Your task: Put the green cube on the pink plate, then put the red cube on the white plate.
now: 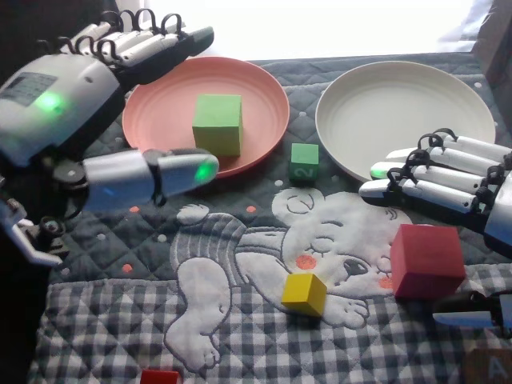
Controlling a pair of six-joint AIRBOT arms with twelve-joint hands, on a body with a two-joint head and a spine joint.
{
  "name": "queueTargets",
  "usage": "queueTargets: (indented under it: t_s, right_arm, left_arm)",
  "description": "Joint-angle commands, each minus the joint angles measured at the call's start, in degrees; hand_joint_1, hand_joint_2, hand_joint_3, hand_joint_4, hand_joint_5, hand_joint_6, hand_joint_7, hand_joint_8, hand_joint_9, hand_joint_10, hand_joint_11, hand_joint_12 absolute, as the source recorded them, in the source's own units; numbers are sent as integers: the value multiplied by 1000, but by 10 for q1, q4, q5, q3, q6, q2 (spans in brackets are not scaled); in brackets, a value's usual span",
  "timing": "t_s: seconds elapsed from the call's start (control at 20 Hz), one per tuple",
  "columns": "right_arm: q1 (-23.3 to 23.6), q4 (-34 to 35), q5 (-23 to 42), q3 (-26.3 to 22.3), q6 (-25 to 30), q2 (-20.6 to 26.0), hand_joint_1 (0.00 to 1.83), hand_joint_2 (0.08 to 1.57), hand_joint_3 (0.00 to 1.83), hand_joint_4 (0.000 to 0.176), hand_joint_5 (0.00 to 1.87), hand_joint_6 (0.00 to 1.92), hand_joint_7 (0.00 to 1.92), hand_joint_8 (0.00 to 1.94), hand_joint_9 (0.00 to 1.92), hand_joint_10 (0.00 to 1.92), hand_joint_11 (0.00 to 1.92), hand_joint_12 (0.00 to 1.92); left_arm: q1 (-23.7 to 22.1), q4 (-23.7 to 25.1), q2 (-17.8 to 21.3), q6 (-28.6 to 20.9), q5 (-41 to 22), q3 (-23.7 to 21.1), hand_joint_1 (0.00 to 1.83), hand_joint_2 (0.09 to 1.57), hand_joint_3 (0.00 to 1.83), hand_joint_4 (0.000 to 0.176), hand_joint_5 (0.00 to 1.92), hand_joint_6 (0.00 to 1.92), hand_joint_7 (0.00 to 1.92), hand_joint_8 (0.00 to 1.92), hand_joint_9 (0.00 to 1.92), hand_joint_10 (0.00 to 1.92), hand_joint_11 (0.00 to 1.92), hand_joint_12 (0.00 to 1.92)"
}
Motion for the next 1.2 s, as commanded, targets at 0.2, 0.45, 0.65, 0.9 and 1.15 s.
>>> queueTargets:
  t_s: [0.2, 0.45, 0.65, 0.9, 1.15]
  right_arm:
    - [8, 10, -28, 9, 2, -12, 815, 963, 0, 0, 212, 199, 173, 19, 11, 428, 0, 1190]
    - [14, 10, 9, 22, 2, -29, 968, 1013, 0, 0, 375, 357, 227, 19, 0, 581, 0, 1442]
    - [17, 10, 23, 30, 2, -39, 1258, 1105, 0, 0, 534, 578, 448, 93, 82, 983, 25, 1743]
    - [30, 10, 25, 33, 2, -43, 1327, 1256, 0, 0, 820, 1267, 639, 1454, 581, 1652, 432, 1914]
    - [62, 10, 3, 30, 2, -31, 1319, 1280, 4, 0, 763, 1371, 590, 1542, 547, 1683, 486, 1913]
  left_arm:
    - [31, 16, 20, -1, -165, -30, 491, 1040, 1, 109, 253, 1, 298, 16, 286, 49, 0, 1281]
    - [39, 17, 20, -1, -175, -35, 468, 1083, 5, 31, 287, 4, 322, 6, 320, 34, 0, 1386]
    - [40, 17, 19, -1, -175, -35, 497, 1093, 3, 41, 290, 4, 336, 6, 320, 25, 0, 1351]
    - [42, 14, 17, -1, -178, -35, 492, 1137, 5, 36, 282, 0, 328, 1, 307, 7, 0, 1277]
    - [53, 3, 17, -1, -186, -35, 487, 1149, 3, 30, 299, 4, 308, 0, 324, 9, 0, 1316]
